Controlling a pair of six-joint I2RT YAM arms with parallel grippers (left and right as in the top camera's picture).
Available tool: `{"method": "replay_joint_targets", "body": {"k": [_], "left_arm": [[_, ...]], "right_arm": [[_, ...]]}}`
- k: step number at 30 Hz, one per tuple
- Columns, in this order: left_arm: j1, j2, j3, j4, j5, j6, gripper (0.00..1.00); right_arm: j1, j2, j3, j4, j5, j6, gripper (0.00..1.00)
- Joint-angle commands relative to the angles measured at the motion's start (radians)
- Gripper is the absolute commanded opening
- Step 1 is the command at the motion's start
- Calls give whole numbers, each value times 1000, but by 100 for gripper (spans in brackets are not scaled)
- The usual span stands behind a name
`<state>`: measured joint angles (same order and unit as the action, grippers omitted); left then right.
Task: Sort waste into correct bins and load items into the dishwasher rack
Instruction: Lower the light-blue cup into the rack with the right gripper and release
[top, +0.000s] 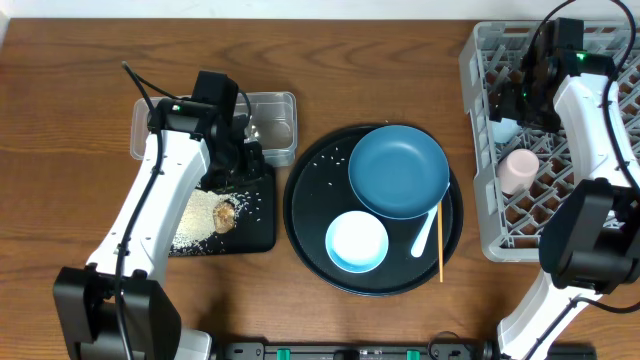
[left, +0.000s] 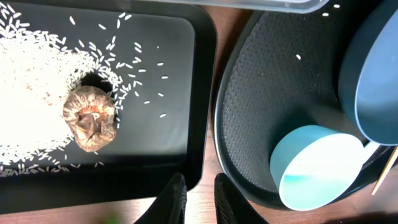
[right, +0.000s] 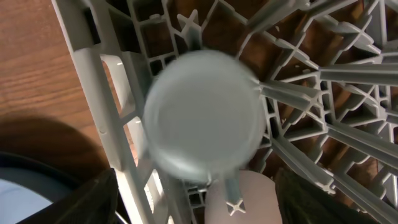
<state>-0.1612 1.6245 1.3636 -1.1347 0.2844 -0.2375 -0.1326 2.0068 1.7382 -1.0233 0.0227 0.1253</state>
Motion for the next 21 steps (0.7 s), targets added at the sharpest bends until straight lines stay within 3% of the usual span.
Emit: {"method": "replay_joint_targets", "body": {"k": [1,15,21], "left_arm": [[-2,1,-2,-12,-10,8,19],[-2,-73,31,1,-103,9,19],[-2,-267,53,55,-106,-24,19]], "right_arm": [[15,14,16,13,6,-3,76],[8,-135,117,-150,-5,-7,75],[10,-246,117,-313,-229,-88,74]]}}
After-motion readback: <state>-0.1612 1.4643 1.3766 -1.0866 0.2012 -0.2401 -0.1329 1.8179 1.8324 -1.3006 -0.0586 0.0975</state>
